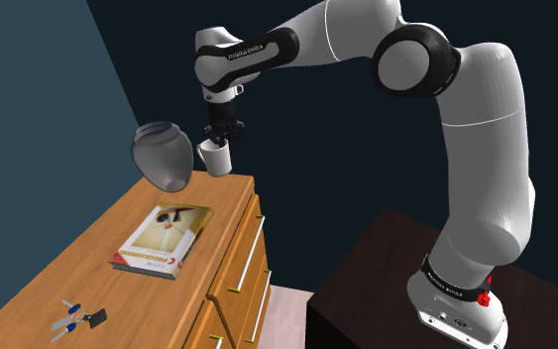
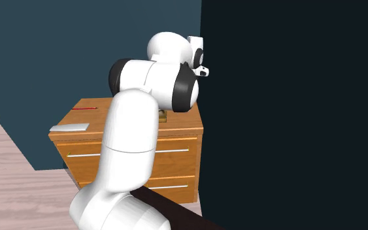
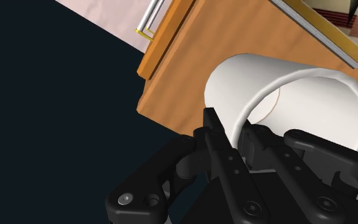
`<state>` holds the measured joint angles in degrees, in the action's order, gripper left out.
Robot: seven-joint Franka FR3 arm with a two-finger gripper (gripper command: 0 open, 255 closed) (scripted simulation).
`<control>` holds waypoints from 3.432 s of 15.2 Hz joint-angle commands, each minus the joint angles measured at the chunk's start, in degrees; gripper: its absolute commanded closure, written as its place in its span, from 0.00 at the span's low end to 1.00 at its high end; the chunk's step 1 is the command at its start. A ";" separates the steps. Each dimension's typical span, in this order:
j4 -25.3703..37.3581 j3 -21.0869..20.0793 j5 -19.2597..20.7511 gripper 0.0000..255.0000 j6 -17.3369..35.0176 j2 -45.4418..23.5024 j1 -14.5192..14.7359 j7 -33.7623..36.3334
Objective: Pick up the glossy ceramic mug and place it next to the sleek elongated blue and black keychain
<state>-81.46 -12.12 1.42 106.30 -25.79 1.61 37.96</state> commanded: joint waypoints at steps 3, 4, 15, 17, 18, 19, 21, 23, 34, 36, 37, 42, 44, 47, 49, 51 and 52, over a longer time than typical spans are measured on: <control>3.02 -0.06 -0.02 1.00 -3.14 0.12 0.12 0.10; 3.76 -0.07 -0.02 1.00 -3.90 0.15 0.15 0.12; 11.11 -0.48 0.09 1.00 -11.29 0.26 1.32 1.51; 8.98 -1.14 0.08 1.00 -10.40 1.61 2.77 3.70; 8.09 -1.47 0.09 1.00 -10.01 2.18 3.52 4.81; 7.30 -1.81 0.11 1.00 -9.67 2.68 4.27 5.94; 6.02 -2.52 0.20 1.00 -9.08 3.48 5.81 8.22; 5.12 -3.23 0.34 1.00 -8.62 4.03 7.39 10.55; 6.59 -6.97 2.28 1.00 -8.27 2.63 17.17 23.85; 8.07 -7.55 2.89 1.00 -8.64 1.56 19.19 26.31; 8.96 -7.81 3.21 1.00 -8.88 0.92 20.25 27.53; 15.26 -8.88 5.18 1.00 -10.84 -3.37 25.96 33.50; 18.85 -9.13 6.11 1.00 -12.07 -5.70 28.54 35.77; 25.96 -9.26 7.65 1.00 -14.68 -10.12 32.86 38.94; 31.12 -9.16 8.56 1.00 -16.68 -13.19 35.51 40.46; 27.92 -9.23 8.33 1.00 -14.45 -12.27 34.90 40.52; 26.49 -9.27 8.25 1.00 -13.41 -11.90 34.64 40.54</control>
<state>-54.20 -21.39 9.64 92.06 -37.68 36.24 78.34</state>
